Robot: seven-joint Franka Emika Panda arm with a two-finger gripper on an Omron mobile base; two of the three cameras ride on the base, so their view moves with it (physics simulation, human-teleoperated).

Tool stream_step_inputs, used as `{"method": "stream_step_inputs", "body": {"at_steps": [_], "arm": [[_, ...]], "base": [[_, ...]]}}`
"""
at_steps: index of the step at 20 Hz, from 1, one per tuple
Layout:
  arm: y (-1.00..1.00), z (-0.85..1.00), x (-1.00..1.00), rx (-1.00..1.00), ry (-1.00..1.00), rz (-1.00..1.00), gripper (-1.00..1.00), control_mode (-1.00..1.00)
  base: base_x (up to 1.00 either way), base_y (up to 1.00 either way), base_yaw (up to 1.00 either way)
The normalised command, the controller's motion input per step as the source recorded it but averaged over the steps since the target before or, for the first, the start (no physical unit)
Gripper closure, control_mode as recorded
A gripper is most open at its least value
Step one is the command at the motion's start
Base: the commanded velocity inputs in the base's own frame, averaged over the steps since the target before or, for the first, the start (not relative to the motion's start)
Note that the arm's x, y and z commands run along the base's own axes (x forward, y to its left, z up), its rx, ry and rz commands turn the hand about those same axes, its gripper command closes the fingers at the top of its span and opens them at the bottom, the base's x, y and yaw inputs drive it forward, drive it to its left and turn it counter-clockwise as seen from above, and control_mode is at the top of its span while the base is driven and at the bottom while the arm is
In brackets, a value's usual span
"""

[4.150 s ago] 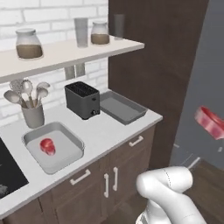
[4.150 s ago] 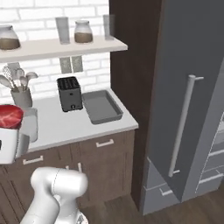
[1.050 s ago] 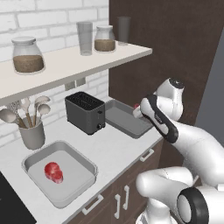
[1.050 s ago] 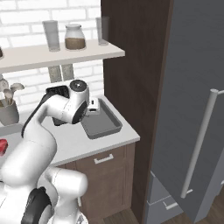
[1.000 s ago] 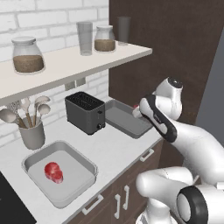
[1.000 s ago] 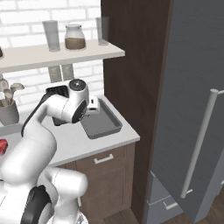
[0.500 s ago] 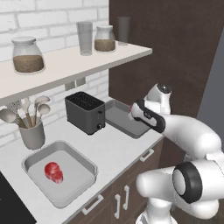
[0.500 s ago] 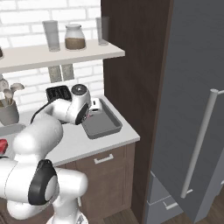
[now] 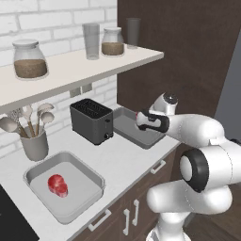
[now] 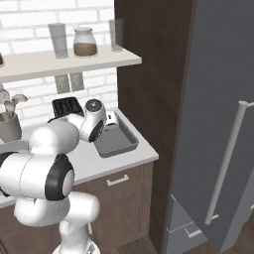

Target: Place one potato and one steak in each tupperware on the nearby counter, to pack two identical lunches.

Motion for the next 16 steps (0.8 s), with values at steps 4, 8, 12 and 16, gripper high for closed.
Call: {"method": "stream_step_inputs", "body": {"at_steps": [4,8,12,16], "arm": [[-0.02,0.44,0.03,0.07,0.00,0.06,-1.00,-1.00],[0.00,0.39,-0.06,0.15,0.00,0.11,-1.00,-1.00],[-0.01,0.25,-0.13,0.00,0.00,0.12,-1.00,-1.00],[-0.06,0.13,-0.61,-0.13,0.00,0.21,-1.00,-1.00]], "base": [[0.00,0.00,0.00],[0.00,0.00,0.00],[0.00,0.00,0.00],[0.00,0.00,0.00]]}}
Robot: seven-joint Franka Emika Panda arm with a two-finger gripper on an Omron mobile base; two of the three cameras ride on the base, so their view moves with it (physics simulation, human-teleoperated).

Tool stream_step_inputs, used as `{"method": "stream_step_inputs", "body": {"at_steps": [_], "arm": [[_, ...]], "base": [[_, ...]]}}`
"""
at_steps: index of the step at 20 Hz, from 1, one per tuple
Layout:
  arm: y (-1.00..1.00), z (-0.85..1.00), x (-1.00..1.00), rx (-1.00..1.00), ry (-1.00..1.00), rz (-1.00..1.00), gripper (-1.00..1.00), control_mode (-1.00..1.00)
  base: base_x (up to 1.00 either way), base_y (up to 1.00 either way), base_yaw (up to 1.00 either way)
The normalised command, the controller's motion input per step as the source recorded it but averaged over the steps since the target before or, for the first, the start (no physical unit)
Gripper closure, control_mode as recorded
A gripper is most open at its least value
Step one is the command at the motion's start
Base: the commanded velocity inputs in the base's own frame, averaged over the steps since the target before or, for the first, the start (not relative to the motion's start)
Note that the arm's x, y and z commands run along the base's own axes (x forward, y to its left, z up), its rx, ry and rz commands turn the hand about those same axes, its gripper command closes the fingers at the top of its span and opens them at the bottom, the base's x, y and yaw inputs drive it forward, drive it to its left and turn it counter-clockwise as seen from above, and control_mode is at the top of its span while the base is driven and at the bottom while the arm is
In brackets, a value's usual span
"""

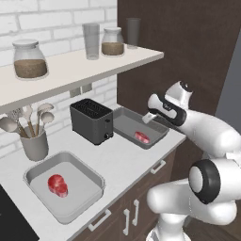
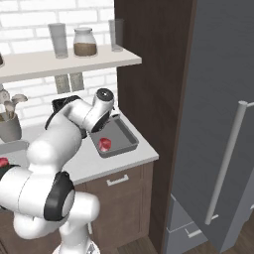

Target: Place one potato and one steak in each tupperware on the nearby counter, to pack two identical lunches.

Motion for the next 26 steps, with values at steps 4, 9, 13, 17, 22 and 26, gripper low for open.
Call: {"method": "stream_step_inputs", "body": {"at_steps": [4,9,13,17,22,26], "arm": [[-0.03,0.00,-0.94,-0.31,0.00,0.22,-1.00,-1.00],[0.00,-0.01,-1.00,-0.03,0.00,0.12,-1.00,-1.00],[0.00,0.00,-1.00,0.29,-0.01,-0.10,-1.00,-1.00],[0.00,0.25,-1.00,0.28,-0.03,-0.22,-1.00,-1.00],[0.06,0.94,-0.84,0.19,0.15,-0.33,-1.00,-1.00],[0.00,0.73,-1.00,0.04,0.22,-0.34,-1.00,-1.00]], "base": [[0.00,0.00,0.00],[0.00,0.00,0.00],[0.00,0.00,0.00],[0.00,0.00,0.00],[0.00,0.00,0.00],[0.00,0.00,0.00]]}}
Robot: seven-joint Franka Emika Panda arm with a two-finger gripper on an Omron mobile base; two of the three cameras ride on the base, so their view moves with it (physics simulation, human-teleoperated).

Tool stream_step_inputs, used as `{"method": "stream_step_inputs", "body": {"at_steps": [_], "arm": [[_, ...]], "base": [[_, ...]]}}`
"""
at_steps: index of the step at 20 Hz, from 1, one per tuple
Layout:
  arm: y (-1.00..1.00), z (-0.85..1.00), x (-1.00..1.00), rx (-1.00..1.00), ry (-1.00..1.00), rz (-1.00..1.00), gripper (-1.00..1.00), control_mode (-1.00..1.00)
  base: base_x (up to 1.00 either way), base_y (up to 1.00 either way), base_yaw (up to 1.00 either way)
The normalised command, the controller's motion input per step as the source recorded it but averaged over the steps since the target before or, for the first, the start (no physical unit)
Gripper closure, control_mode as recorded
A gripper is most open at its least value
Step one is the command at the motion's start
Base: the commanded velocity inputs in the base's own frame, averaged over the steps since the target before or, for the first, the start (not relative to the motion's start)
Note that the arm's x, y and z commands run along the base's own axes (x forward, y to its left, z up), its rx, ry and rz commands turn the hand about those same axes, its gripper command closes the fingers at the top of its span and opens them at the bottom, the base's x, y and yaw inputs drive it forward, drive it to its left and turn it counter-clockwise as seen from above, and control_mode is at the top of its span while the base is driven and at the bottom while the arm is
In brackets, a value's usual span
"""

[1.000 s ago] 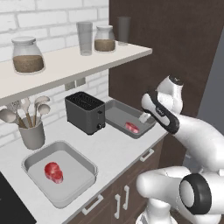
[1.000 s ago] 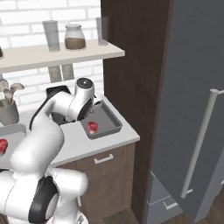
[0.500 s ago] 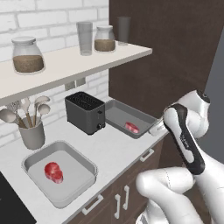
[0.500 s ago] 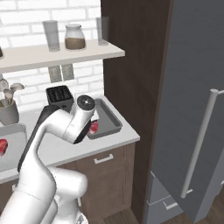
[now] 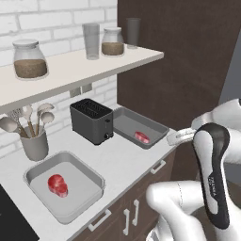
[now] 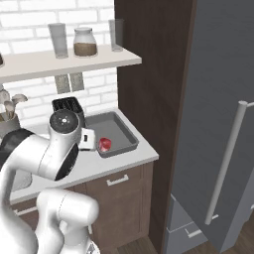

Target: Place one potato and one steak in each tupperware on the nearby counter, to pack two identical lunches.

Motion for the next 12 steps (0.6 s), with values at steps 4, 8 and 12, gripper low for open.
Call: {"method": "stream_step_inputs", "body": {"at_steps": [4,8,12], "arm": [[-0.01,0.60,-0.98,0.00,0.34,-0.28,-1.00,-1.00],[-0.01,0.48,-0.93,-0.05,0.36,-0.12,-1.00,-1.00],[0.00,0.28,-0.99,-0.11,0.11,0.07,-1.00,-1.00]], "base": [[0.00,0.00,0.00],[0.00,0.00,0.00],[0.00,0.00,0.00]]}}
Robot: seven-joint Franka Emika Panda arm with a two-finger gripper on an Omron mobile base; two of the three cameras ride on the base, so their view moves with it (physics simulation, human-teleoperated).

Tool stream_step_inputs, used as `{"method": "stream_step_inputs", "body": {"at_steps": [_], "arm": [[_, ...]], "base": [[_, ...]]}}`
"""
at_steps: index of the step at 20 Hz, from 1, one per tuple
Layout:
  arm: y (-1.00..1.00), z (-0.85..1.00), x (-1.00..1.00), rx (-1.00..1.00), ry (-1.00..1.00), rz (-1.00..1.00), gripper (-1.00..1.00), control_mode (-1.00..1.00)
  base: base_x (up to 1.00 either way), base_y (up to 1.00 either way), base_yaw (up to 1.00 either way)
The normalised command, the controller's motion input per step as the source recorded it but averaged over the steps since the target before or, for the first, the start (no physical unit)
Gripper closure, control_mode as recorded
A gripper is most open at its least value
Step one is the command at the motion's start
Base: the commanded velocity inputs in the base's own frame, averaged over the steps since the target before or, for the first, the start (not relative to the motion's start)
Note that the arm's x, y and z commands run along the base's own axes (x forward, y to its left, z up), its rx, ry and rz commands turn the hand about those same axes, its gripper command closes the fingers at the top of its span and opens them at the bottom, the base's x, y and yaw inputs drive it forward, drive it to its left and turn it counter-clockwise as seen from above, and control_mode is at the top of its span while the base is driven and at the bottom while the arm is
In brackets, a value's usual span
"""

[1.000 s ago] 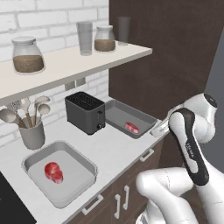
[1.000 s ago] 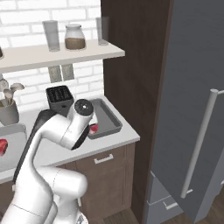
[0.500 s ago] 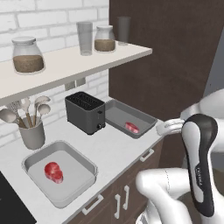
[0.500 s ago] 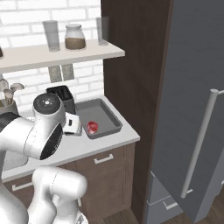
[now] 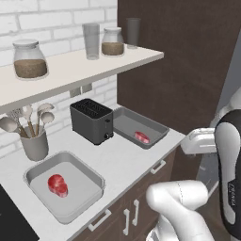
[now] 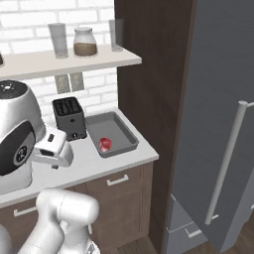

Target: Place one potato and one steak in each tupperware on the nearby counter, to pack two identical lunches.

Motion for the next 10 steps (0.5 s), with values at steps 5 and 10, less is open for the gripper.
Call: {"method": "stream_step_inputs", "body": {"at_steps": [5,10], "arm": [[0.00,0.19,-1.00,-0.08,-0.06,0.16,-1.00,-1.00],[-0.03,0.24,-0.77,-0.01,-0.18,0.15,-1.00,-1.00]], "base": [[0.00,0.00,0.00],[0.00,0.00,0.00]]}}
